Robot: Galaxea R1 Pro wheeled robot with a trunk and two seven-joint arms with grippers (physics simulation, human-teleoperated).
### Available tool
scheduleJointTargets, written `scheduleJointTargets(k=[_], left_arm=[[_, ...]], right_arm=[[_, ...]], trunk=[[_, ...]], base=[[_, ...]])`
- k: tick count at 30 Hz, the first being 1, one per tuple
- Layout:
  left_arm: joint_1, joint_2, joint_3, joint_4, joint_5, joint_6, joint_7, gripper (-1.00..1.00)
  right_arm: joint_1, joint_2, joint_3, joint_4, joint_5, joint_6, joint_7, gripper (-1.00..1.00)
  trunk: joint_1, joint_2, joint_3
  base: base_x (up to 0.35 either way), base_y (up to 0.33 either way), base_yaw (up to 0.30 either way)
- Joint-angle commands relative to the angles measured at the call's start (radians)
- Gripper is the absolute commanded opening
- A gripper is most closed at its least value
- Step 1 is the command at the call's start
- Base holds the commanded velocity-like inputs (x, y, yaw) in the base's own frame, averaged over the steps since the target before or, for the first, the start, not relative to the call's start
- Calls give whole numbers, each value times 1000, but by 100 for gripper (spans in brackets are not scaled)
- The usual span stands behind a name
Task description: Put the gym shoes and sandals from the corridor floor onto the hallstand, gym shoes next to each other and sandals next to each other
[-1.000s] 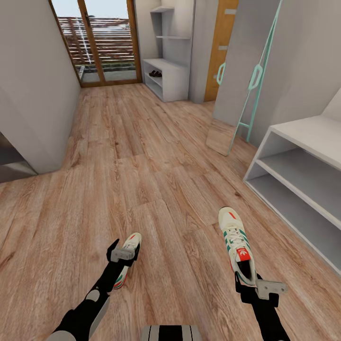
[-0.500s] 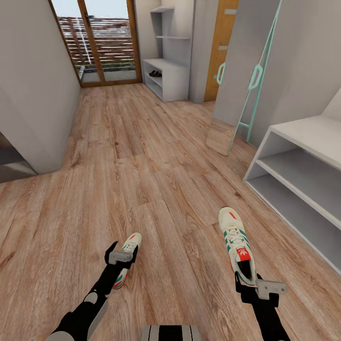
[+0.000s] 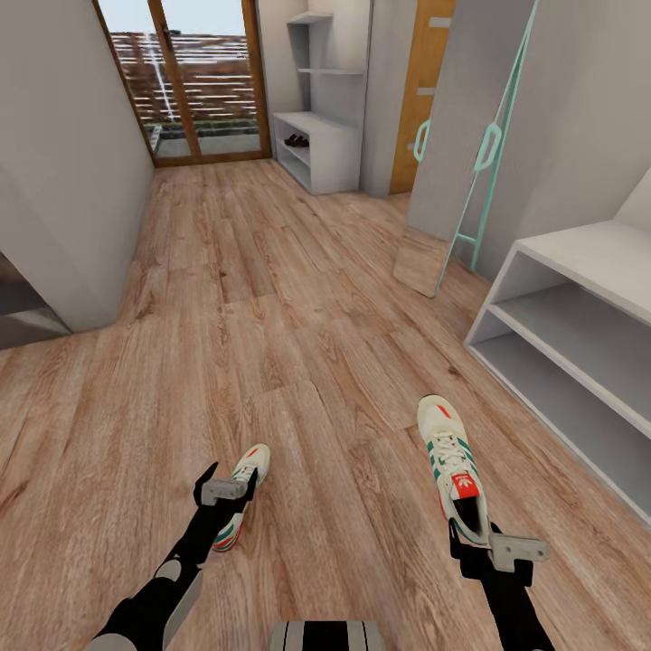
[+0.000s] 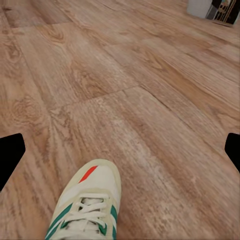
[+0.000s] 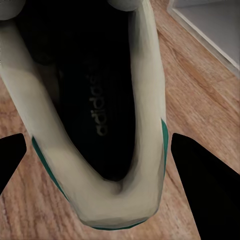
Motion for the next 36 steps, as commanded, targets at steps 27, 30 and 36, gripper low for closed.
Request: scheduleJointTargets(k=[27,30,36], left_arm=[[4,9,-1,157,5,-83,0,100],[5,10,-1,164,3,-85,-1,100],[5,22,-4,176,-1,-87,-4,100]], right_arm=[[0,-1,-1,-1,0,0,0,-100],[0,-1,-2,-1,0,0,0,-100],[0,-2,-2,-1,0,0,0,-100]], trunk=[[0,0,0],[0,0,0],[0,0,0]], base=[[0,0,0],[0,0,0],[0,0,0]])
